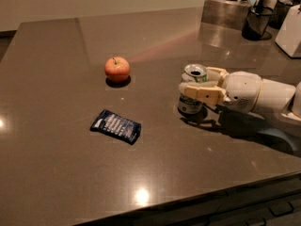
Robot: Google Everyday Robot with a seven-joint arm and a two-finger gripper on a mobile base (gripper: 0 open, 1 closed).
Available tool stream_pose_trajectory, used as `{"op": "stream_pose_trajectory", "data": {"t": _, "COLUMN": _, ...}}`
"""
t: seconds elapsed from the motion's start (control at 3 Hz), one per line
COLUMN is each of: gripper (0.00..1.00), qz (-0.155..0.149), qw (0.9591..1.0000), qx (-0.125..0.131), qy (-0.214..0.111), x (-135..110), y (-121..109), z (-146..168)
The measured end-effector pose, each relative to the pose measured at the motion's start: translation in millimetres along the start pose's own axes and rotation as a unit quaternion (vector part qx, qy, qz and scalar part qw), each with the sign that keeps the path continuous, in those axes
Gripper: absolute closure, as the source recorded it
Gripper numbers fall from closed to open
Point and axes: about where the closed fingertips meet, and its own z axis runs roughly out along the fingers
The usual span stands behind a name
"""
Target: Place 7up can upright
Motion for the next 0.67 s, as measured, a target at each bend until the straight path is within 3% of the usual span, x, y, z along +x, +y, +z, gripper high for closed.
{"op": "stream_pose_trajectory", "data": {"t": 0.33, "gripper": 0.00, "qz": -0.001, "qw": 1.0000, "qx": -0.004, "qy": 0.000, "x": -1.3, "y": 2.0, "z": 3.5}}
{"op": "stream_pose_trajectory", "data": {"t": 0.67, "gripper": 0.00, "qz": -0.001, "qw": 1.0000, "qx": -0.004, "qy": 0.000, "x": -1.3, "y": 2.1, "z": 3.6}}
